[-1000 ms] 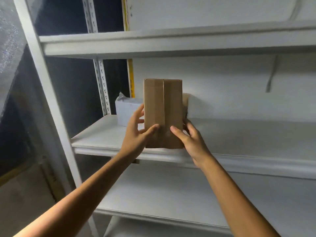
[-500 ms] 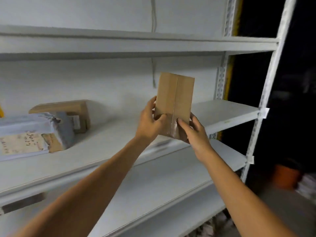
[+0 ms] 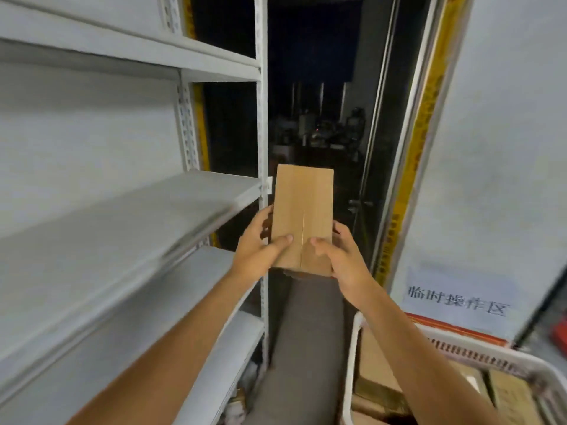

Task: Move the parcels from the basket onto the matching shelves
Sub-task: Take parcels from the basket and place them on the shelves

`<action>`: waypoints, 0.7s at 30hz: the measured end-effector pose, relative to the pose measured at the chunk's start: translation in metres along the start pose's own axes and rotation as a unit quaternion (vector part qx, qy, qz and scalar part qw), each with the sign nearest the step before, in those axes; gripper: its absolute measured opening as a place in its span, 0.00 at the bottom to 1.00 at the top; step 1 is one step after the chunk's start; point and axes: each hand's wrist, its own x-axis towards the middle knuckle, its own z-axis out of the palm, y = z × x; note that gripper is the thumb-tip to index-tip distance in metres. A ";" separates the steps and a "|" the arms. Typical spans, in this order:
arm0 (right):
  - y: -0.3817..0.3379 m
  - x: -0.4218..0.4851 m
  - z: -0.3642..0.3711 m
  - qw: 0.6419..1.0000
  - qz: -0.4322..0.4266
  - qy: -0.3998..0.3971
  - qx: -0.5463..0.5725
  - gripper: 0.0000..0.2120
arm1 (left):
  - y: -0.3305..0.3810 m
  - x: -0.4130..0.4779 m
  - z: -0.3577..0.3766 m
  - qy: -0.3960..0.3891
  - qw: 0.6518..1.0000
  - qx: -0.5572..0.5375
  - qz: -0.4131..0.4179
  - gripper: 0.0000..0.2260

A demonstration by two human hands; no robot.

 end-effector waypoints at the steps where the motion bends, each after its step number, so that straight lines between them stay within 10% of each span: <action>1: 0.009 0.002 -0.013 1.000 0.006 0.020 -0.009 0.18 | -0.013 0.005 0.013 -0.028 1.000 -0.011 -0.010 0.30; 12: 0.106 -0.042 -0.155 0.965 0.137 0.218 -0.040 0.20 | -0.117 0.019 0.181 -0.316 0.935 -0.032 -0.158 0.35; 21: 0.184 -0.052 -0.255 0.935 0.241 0.259 -0.018 0.19 | -0.180 -0.003 0.301 -0.380 0.888 -0.041 -0.255 0.34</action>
